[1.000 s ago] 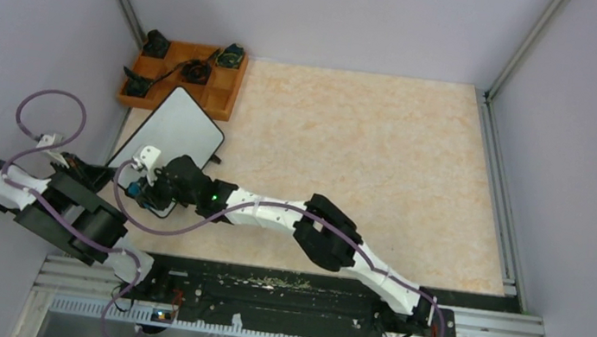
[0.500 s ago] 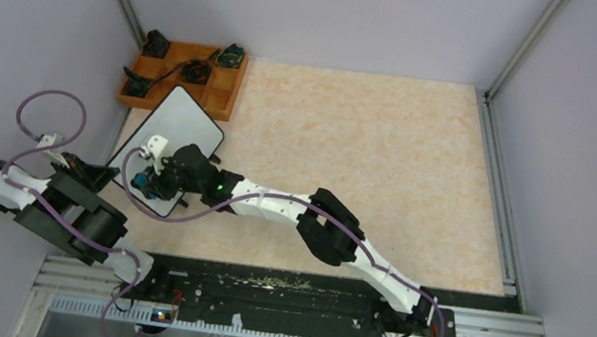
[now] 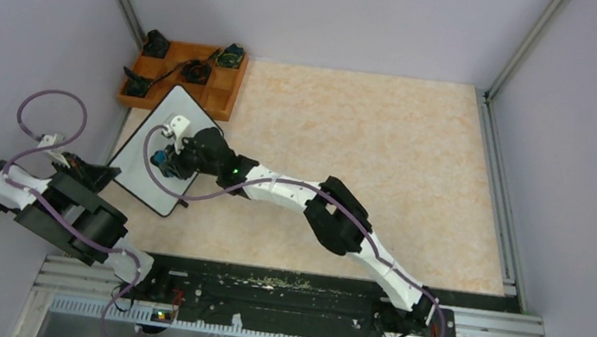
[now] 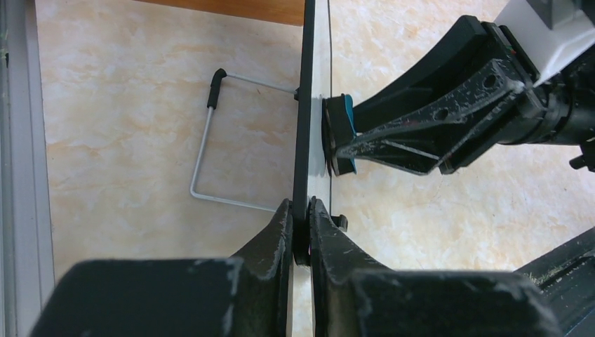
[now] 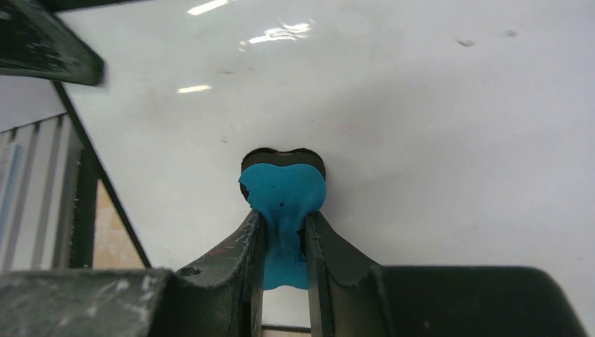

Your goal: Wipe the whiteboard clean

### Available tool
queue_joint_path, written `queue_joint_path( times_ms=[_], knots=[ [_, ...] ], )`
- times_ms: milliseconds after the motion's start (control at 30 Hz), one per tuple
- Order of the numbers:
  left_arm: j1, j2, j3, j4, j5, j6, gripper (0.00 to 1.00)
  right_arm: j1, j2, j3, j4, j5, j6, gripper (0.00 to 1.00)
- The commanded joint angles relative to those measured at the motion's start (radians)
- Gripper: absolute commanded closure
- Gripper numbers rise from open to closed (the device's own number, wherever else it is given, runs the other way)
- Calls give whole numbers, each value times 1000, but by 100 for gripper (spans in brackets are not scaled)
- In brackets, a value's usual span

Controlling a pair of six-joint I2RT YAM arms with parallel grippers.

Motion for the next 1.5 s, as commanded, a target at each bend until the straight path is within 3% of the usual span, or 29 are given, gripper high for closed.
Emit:
queue_joint_path(
  times_ms=[0,167,400,600,867,1100,1233,1467],
  knots=[
    [-3,-25,-16,18,-91,54,100,-77,-79,-113,60,138,-40,100],
    [-3,-25,-14,18,-88,55,100,-96,-222,-257,72,186,-52,100],
    [-3,-49,-10,18,-89,42,100,-203,-432,-432,-65,233,-7,100],
    [-3,-69,-9,18,-82,33,100,-385,-568,-469,-350,222,50,100],
    [-3,-98,-18,20,-74,33,100,-629,-606,-474,-658,236,80,100],
    [-3,-81,-22,19,-61,44,100,-794,-694,-653,-679,242,107,100],
    [-3,-66,-19,19,-55,48,100,-812,-705,-701,-713,243,110,100],
    [-3,-49,-18,20,-51,53,91,-813,-693,-751,-726,248,109,100]
  ],
)
